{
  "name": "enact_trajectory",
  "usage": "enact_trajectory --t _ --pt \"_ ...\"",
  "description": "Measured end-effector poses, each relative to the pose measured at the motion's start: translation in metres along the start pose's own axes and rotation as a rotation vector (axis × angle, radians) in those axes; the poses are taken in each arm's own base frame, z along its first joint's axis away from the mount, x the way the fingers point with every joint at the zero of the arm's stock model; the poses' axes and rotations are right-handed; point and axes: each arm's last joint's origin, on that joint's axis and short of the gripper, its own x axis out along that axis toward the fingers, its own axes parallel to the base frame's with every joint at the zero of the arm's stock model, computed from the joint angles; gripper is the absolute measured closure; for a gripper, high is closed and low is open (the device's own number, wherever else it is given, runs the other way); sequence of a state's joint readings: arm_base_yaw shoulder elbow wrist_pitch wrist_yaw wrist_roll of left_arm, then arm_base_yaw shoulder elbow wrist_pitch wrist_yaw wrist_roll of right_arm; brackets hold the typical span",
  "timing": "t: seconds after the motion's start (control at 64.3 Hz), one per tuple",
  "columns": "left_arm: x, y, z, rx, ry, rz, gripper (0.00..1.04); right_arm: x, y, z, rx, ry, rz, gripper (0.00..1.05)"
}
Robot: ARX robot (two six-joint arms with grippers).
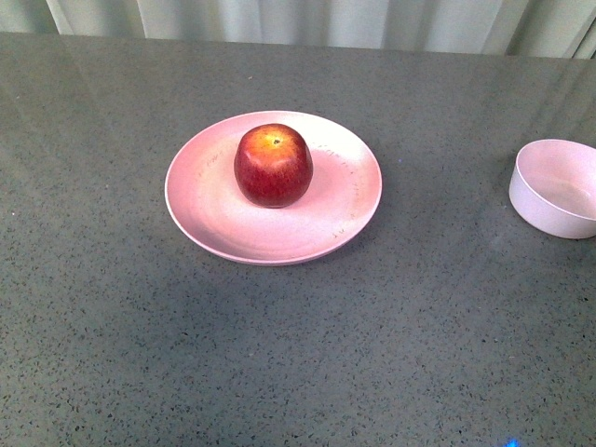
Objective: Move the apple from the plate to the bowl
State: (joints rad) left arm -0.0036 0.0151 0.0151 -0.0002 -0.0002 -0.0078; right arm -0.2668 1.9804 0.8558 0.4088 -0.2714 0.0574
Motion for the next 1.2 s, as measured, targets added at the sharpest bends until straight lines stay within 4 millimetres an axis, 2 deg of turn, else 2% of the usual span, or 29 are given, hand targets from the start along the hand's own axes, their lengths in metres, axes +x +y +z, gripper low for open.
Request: enact_trajectory --t 0.28,0.513,0.918,1.198 --pt "0.000 0.000 0.000 0.000 0.000 0.000 0.09 0.004 0.002 0.002 0.042 0.028 0.001 1.03" --pt "0.000 0.000 0.000 0.000 0.000 0.000 0.09 0.007 0.016 0.004 0.056 0.041 0.029 1.03" --pt "0.000 0.000 0.000 0.000 0.000 0.000 0.09 0.019 0.071 0.009 -0.004 0.059 0.119 1.03" --pt "0.000 0.000 0.000 0.000 0.000 0.000 0.09 0.028 0.082 0.002 -0.028 0.100 0.119 1.03"
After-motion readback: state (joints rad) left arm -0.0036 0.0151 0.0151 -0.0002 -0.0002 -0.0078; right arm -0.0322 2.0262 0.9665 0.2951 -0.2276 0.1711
